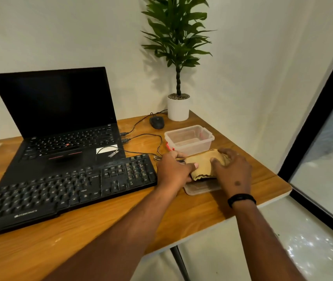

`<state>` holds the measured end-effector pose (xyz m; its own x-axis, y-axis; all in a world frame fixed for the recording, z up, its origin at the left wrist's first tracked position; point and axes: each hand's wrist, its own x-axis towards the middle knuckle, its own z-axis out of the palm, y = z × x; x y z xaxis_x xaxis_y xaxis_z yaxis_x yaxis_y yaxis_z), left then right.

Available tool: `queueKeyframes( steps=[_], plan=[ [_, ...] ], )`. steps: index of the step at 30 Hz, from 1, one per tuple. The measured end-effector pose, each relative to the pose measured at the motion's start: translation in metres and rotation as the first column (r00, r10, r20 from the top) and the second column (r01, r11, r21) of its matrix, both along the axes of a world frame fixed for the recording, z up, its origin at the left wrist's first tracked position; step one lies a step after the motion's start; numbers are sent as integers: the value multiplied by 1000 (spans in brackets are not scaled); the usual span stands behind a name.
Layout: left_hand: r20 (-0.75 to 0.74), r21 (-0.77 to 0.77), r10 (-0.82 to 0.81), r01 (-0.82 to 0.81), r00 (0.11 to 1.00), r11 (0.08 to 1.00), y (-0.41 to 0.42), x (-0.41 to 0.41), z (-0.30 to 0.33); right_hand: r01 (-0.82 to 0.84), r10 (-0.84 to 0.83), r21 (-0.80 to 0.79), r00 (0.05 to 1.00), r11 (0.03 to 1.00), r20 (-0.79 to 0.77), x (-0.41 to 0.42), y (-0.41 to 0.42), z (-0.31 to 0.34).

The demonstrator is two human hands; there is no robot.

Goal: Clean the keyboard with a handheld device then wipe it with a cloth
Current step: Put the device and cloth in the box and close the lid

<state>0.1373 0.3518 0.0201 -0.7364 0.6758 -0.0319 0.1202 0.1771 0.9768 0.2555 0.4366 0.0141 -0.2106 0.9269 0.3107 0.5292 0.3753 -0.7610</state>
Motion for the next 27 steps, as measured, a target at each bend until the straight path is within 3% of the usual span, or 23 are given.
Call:
queueKeyframes(
  steps=[8,12,21,27],
  plan=[
    [-50,0,-63,63,997,998,3,-16,11,-52,53,15,992,999,-110,-6,18,25],
    [-144,38,-20,25,989,999,20,-41,36,-67,70,22,979,997,-190,-25,43,46],
    [-447,-140,-22,-46,894,989,74,-96,42,-76,76,-30,997,997,-4,-84,101,47],
    [-526,-232,-38,-100,850,968,87,-106,29,-87,87,-7,981,996,172,-102,111,38]
  ],
)
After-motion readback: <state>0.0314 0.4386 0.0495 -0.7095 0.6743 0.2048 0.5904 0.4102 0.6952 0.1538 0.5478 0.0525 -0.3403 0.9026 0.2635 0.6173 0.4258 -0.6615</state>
